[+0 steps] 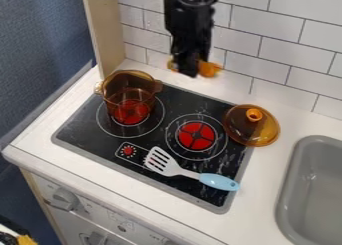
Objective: Take the yellow object out of the pot and put it on the left burner
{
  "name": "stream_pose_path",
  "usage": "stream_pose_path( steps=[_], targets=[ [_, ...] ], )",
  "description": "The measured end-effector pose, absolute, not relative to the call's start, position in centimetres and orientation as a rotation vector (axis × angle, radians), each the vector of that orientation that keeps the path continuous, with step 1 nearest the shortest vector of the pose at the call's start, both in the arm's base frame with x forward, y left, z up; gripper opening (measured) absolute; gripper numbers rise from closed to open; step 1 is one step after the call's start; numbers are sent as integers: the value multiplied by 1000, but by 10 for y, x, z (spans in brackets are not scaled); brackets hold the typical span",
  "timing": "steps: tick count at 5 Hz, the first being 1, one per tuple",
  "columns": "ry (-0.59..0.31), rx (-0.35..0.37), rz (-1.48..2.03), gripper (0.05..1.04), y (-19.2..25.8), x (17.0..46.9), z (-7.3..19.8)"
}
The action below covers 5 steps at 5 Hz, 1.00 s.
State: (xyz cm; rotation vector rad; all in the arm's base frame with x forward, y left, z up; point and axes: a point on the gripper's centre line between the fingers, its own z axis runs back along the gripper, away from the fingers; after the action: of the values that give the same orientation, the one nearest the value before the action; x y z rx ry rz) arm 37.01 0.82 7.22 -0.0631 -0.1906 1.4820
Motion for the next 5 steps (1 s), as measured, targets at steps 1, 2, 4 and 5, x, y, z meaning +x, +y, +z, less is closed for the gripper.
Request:
stream_pose_path(
  steps=[1,2,4,5],
  targets=[
    [-133,-22,1267,394,-11,365,43],
    [-118,-17,1140,394,-34,355,29],
    [-85,12,1062,394,-70,343,4],
    [-120,48,1069,394,-72,343,-5]
  ],
)
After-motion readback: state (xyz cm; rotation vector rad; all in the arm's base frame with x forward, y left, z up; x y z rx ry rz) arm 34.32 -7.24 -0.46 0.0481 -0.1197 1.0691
